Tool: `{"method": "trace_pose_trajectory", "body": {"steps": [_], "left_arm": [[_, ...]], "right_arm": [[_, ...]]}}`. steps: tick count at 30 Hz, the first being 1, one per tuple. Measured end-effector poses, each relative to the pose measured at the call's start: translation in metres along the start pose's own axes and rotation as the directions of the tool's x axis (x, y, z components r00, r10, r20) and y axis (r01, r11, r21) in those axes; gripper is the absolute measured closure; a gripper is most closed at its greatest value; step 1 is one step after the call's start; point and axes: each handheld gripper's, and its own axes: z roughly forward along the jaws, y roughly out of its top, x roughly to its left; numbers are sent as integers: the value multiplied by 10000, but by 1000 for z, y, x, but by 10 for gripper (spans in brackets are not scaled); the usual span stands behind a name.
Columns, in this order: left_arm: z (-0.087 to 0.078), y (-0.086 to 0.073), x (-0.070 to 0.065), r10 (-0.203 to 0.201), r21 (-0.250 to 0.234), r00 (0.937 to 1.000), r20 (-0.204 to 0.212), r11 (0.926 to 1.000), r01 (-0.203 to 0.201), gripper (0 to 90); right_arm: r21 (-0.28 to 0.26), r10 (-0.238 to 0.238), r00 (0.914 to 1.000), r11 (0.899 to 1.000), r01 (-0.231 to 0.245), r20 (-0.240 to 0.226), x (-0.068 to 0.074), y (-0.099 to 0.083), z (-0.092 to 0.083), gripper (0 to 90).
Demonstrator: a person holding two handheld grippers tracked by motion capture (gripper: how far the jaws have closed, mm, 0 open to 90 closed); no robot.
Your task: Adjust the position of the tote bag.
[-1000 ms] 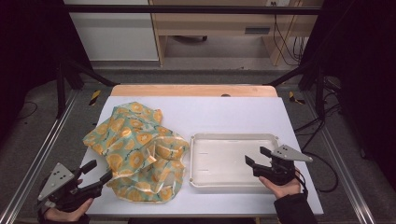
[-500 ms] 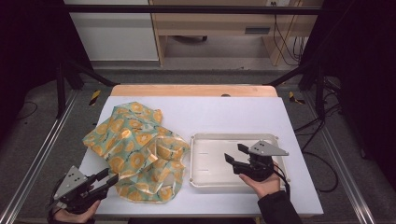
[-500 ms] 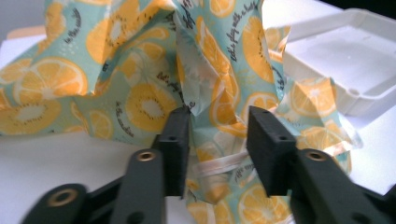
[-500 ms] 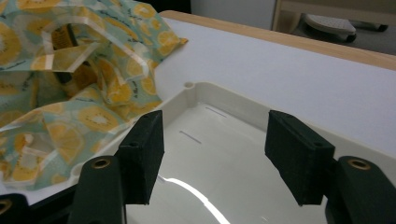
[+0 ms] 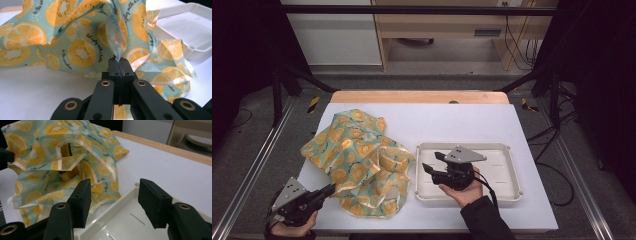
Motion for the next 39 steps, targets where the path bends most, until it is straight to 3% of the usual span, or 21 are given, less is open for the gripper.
{"method": "trace_pose_trajectory", "body": {"steps": [10, 25, 39], "left_arm": [[-1, 2, 1, 7, -277, 10000, -89, 9996, -9, 900], [0, 4, 3, 74, -375, 9998, -167, 9993, -80, 900], [0, 4, 3, 113, -445, 9997, -207, 9989, -122, 900]], "right_arm": [[-78, -173, 9977, 9998, 168, -654, 24, 11, 26, 467], [144, -548, 9878, 9982, 575, -1459, 73, 18, 79, 455], [591, -491, 9868, 9965, 589, -1544, 85, 11, 108, 438]]}}
